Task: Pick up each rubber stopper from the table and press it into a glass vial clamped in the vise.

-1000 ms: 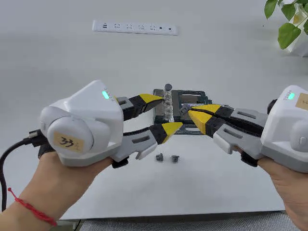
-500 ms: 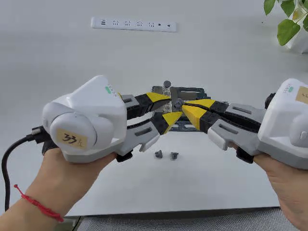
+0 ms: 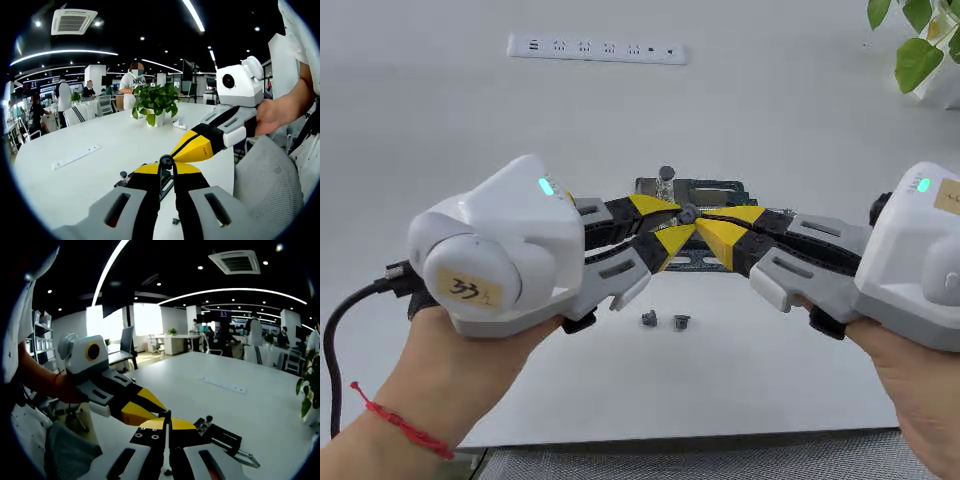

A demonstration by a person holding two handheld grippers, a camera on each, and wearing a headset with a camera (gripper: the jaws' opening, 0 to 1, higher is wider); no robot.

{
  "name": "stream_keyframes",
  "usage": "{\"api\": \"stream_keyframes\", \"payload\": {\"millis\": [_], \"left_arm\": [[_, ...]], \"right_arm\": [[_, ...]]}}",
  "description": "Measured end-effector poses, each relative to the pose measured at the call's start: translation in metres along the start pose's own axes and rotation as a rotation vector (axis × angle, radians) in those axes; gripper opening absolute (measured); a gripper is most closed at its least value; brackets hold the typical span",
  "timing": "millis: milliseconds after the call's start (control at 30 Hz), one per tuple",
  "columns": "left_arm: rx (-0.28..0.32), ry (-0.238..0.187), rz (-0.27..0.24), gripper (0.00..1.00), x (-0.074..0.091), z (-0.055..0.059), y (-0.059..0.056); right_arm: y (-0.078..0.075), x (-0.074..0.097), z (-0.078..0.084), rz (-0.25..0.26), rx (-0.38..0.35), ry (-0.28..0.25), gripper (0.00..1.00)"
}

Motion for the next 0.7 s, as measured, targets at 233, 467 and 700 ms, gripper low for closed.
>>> {"api": "stream_keyframes", "payload": {"millis": [233, 467, 700], "left_arm": [[-0.002, -0.003, -0.002, 0.05, 0.0004, -0.0017, -0.0008], [-0.006, -0.002, -0.001, 0.05, -0.0001, -0.0019, -0.0009], [-0.005, -0.003, 0.002, 0.05, -0.0005, -0.0024, -0.0003]], "right_arm": [[0.0010, 0.0015, -0.0012, 0.005, -0.004, -0.007, 0.00], [0.0009, 0.0024, -0.0014, 0.004, -0.013, -0.010, 0.00], [-0.0022, 0.0023, 0.0001, 0.006, -0.023, -0.012, 0.00]]}}
Point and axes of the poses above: the centre of the closed fingertips' face, and the gripper's own axes: x roughly backward along the fingers, y roughly to its left, z roughly out of its underside, the point moved 4 cm from there along x, roughly backward along the fingers, and after that the axes turned 13 degrees about y, right-handed, at the moved point
